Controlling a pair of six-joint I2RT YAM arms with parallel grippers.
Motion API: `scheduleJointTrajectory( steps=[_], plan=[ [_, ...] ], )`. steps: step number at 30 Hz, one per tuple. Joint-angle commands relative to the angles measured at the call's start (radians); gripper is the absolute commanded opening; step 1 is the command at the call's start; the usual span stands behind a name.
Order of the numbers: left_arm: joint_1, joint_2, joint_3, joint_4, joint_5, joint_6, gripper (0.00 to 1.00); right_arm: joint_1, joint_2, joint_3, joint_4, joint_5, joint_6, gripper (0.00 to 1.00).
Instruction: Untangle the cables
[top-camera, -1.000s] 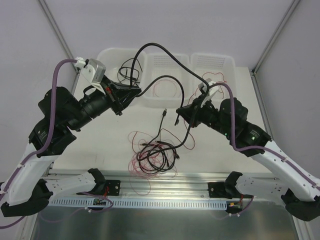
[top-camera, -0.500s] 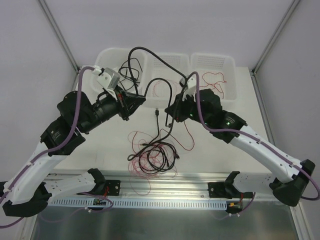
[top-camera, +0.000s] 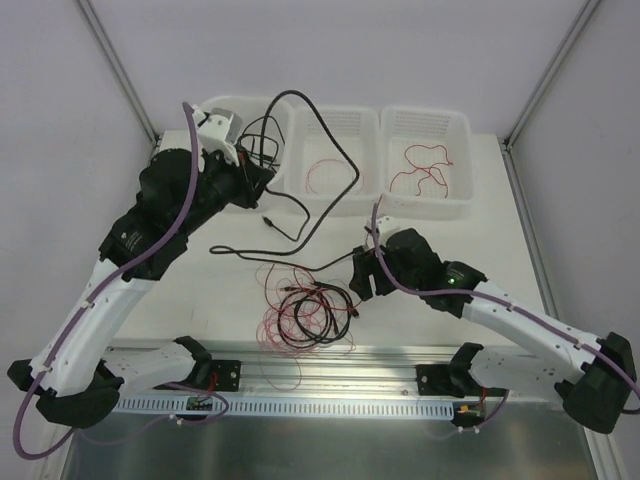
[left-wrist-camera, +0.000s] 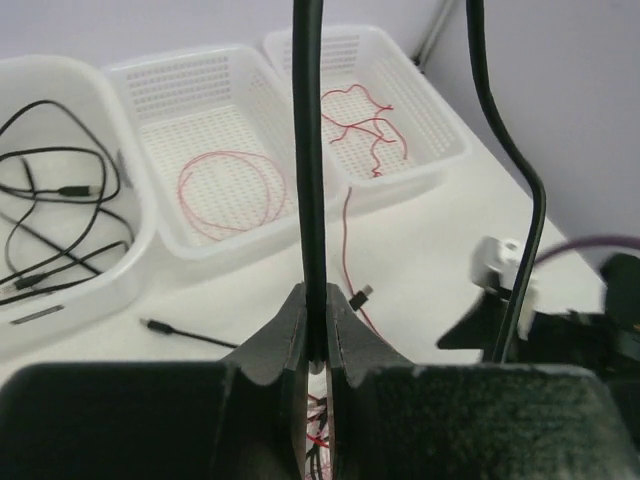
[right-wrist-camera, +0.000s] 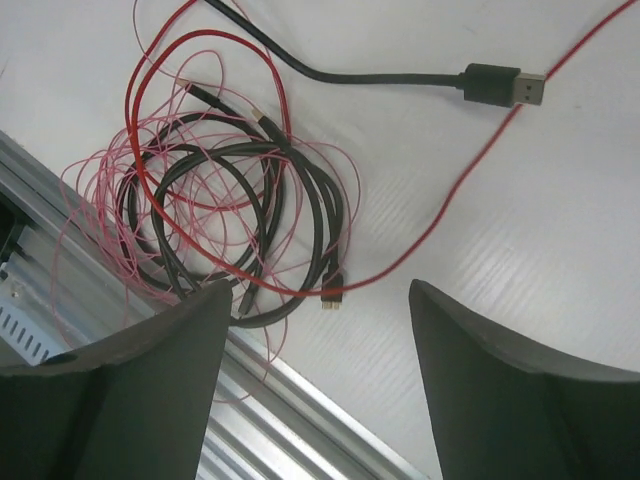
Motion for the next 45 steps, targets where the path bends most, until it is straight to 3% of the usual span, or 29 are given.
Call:
scheduleJointTrajectory(
  steps=[1,2,6,11,14,23,30,39,43,44,45],
  plan=[
    [0.129,0.052,0.11,0.015,0.04,-0.04,0.0,0.004,-0.169,-0.025,-0.072,0.062,0.001,0.77],
    [0.15,0.093,0.174,0.009,0.037,-0.027,0.0,0.005,-0.197,-0.031,-0.09,0.077,-0.002,0.85],
    [0.241,0.216,0.391,-0.024,0.04,0.005,0.0,0.004,-0.336,-0.04,-0.19,0.123,-0.015,0.99],
    [0.321,0.367,0.647,-0.038,-0.036,0.057,0.0,0.004,-0.496,-0.029,-0.275,0.16,-0.013,1.0],
    [0.382,0.434,0.712,-0.037,-0.094,0.089,0.0,0.004,-0.542,-0.025,-0.304,0.184,-0.012,1.0],
    [0.556,0.71,0.729,-0.028,-0.13,0.059,0.0,0.005,-0.603,-0.049,-0.348,0.224,-0.018,1.0],
    [0.617,0.96,0.61,-0.041,-0.145,0.048,0.0,0.005,-0.619,-0.08,-0.365,0.239,-0.002,1.0],
    [0.652,1.109,0.508,-0.115,-0.061,0.052,0.0,0.004,-0.605,-0.101,-0.371,0.252,0.001,1.0],
    [0.658,1.096,0.528,-0.149,-0.074,0.068,0.28,0.004,-0.597,-0.103,-0.364,0.236,0.007,1.0],
    [0.66,1.08,0.531,-0.155,-0.078,0.066,0.47,0.005,-0.597,-0.101,-0.364,0.233,0.008,1.0],
    [0.662,1.035,0.534,-0.153,-0.072,0.059,0.57,0.005,-0.602,-0.098,-0.365,0.229,0.011,0.99]
  ],
)
